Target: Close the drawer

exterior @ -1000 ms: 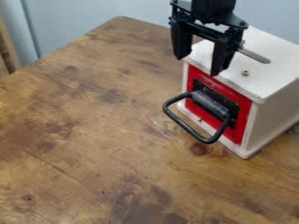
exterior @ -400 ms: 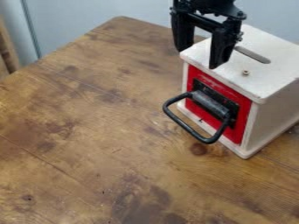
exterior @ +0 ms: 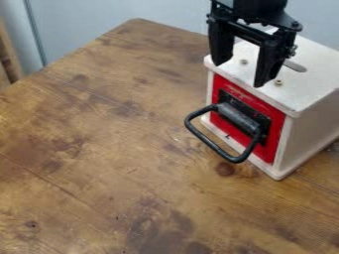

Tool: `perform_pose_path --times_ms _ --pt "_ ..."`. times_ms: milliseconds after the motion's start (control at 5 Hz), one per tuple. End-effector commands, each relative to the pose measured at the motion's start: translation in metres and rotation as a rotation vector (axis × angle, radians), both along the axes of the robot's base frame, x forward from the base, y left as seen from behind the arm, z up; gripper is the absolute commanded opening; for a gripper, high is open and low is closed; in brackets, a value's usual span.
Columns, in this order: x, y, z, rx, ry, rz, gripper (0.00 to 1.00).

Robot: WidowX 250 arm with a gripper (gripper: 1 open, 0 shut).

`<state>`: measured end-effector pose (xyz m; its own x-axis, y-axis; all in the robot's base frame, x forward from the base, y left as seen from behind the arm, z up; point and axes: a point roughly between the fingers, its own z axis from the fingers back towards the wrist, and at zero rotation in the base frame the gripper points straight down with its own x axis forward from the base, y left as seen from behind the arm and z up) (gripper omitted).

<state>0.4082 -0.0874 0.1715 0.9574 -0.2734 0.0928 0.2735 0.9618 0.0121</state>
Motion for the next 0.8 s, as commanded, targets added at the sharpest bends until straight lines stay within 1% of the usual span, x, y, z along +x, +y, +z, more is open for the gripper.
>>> perform_pose_path --times_ms 0,200,400,600 --pt "0.0 0.01 0.046 -0.03 -0.13 0.101 1.0" --pt "0.003 0.008 0.047 -0.04 -0.119 0.103 1.0" --pt "0.0 0.006 0.04 -0.043 -0.108 0.088 1.0" --pt "-0.002 0.005 0.028 -0.04 -0.099 0.075 1.0"
